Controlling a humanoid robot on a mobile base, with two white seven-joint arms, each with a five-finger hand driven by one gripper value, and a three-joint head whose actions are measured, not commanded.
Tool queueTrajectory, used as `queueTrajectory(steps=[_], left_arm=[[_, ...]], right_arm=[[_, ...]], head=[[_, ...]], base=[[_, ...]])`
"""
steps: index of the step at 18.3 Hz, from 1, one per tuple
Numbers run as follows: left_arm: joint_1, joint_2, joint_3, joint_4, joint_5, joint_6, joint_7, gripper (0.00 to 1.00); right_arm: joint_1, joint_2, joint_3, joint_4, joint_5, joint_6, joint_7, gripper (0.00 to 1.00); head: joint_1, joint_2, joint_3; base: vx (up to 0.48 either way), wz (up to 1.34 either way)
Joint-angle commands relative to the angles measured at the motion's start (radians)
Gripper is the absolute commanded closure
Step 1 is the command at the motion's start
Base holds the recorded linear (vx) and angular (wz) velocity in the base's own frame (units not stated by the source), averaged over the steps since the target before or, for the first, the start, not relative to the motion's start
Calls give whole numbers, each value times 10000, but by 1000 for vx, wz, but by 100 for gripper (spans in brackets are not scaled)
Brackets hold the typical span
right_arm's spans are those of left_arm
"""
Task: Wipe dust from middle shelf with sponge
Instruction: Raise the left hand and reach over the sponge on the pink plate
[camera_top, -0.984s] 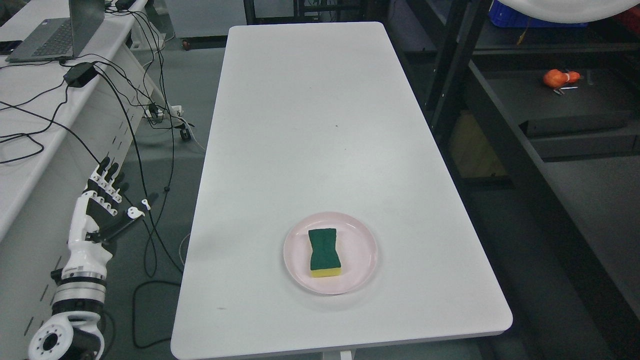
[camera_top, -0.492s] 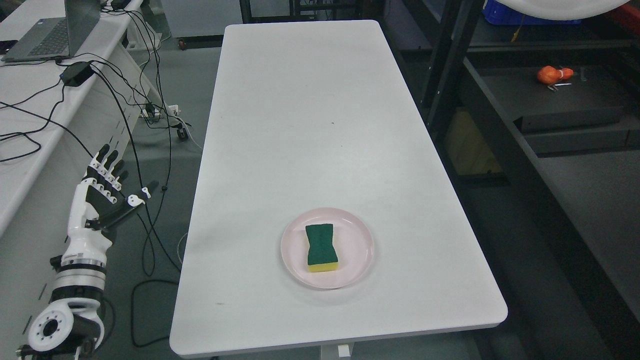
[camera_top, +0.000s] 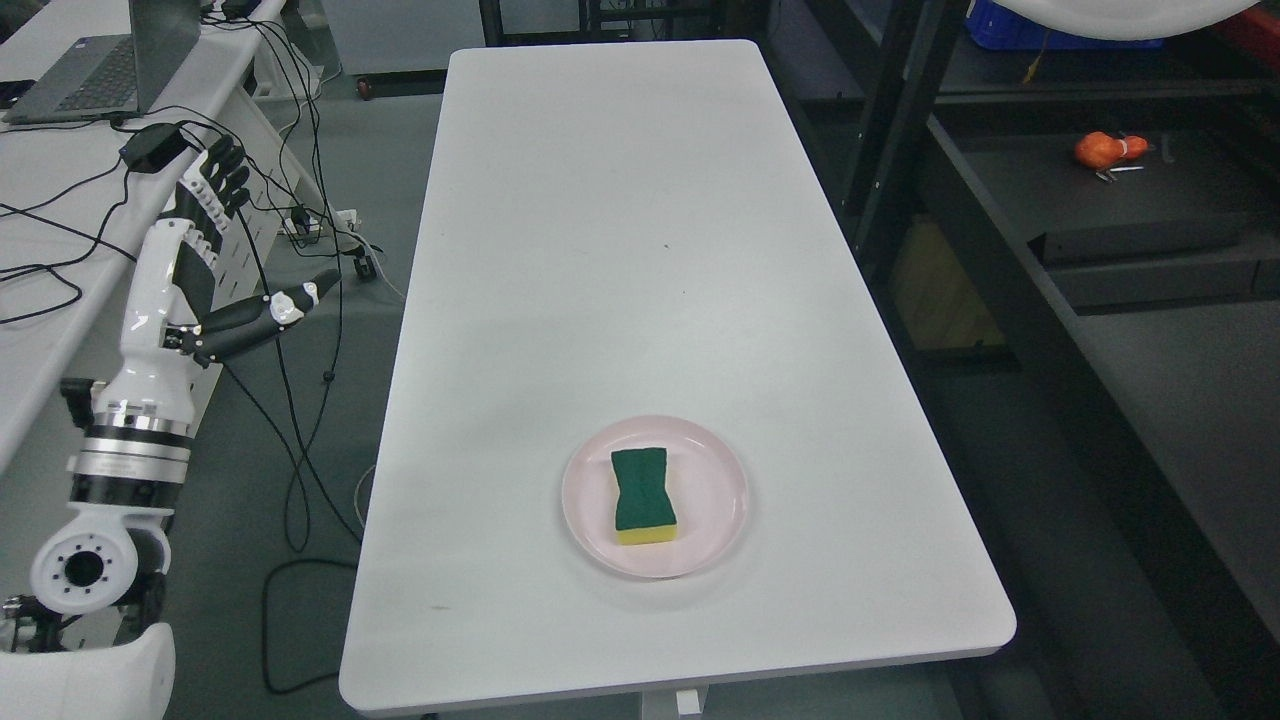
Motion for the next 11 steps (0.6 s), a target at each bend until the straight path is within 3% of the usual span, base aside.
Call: queueTrajectory(steps=[1,3,7,8,9,11], left_arm=[[-975,1649,-1107,1051,-4370,-2190,-329,2],[-1314,2033,-1842,1497,-6059,-3329,-329,2],[-2019,2803,-3408,2403,-8350,-4193,-329,2],[-2021,2803,-3411,2405,-8354,-4194,-329,2],[-2796,2529,-4413,2557,-8369,-4285,-329,2],[-3003,2526,-5096,2634,-7865,-4591,-344,1]], right_arm=[[0,-175,0,-175,0,724,37,0],[0,-175,0,-175,0,724,52,0],[0,-175,0,-175,0,724,52,0],[0,-175,0,-175,0,724,52,0],[0,-175,0,-175,0,724,52,0],[0,-175,0,-175,0,739,52,0]], head=[[0,0,0],[0,0,0],[0,0,0],[0,0,0],[0,0,0],[0,0,0]], base=[[0,0],[0,0],[0,0],[0,0],[0,0],[0,0]])
